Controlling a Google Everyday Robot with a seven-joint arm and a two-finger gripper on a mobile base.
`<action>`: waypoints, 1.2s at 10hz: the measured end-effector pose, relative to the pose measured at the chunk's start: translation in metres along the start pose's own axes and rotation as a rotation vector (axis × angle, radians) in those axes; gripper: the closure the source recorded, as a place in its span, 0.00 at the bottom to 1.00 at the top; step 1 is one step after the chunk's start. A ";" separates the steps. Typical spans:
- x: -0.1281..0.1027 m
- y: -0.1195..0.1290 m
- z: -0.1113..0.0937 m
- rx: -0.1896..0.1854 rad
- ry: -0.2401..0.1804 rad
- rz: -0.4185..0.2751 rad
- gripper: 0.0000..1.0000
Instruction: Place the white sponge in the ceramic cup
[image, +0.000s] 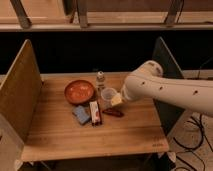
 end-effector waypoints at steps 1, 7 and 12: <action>0.000 0.000 0.000 0.000 0.000 0.000 0.20; -0.005 0.103 0.020 -0.089 0.062 -0.320 0.20; -0.006 0.150 0.043 -0.140 0.104 -0.472 0.20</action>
